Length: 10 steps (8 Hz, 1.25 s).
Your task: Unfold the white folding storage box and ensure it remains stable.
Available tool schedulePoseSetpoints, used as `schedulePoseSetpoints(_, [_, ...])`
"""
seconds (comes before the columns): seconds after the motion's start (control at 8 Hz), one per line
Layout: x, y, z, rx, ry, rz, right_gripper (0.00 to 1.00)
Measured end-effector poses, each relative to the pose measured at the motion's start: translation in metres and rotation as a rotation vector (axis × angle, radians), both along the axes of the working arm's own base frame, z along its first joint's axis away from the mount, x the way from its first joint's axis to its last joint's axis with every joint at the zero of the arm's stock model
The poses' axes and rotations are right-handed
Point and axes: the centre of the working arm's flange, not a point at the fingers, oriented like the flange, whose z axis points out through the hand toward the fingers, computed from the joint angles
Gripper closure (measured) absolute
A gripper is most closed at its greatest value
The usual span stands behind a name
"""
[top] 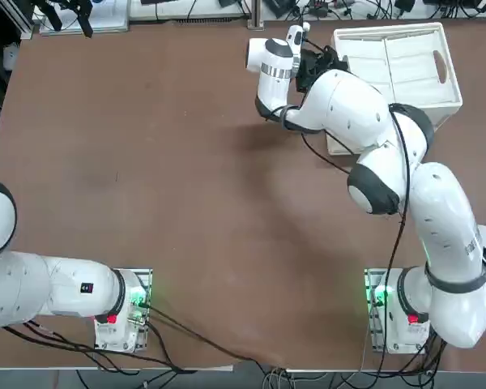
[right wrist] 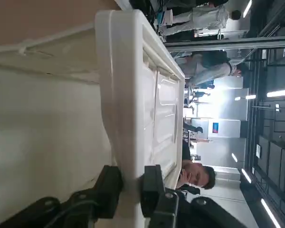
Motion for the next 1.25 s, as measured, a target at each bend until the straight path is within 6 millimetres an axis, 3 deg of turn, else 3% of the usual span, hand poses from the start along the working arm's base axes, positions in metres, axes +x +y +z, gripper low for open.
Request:
schedulePoseSetpoints(0.25, [-0.002,0.000,0.000,-0.007,0.016,-0.002,0.73])
schedulePoseSetpoints(0.5, [-0.007,0.005,0.001,-0.032,0.050,0.016,0.48])
schedulePoseSetpoints(0.62, [-0.008,0.007,0.003,-0.045,0.053,0.023,0.42])
schedulePoseSetpoints(0.88, [-0.008,0.009,0.028,-0.072,0.092,0.035,0.33])
schedulePoseSetpoints(1.25, [0.001,-0.008,0.093,0.083,0.174,0.016,0.38])
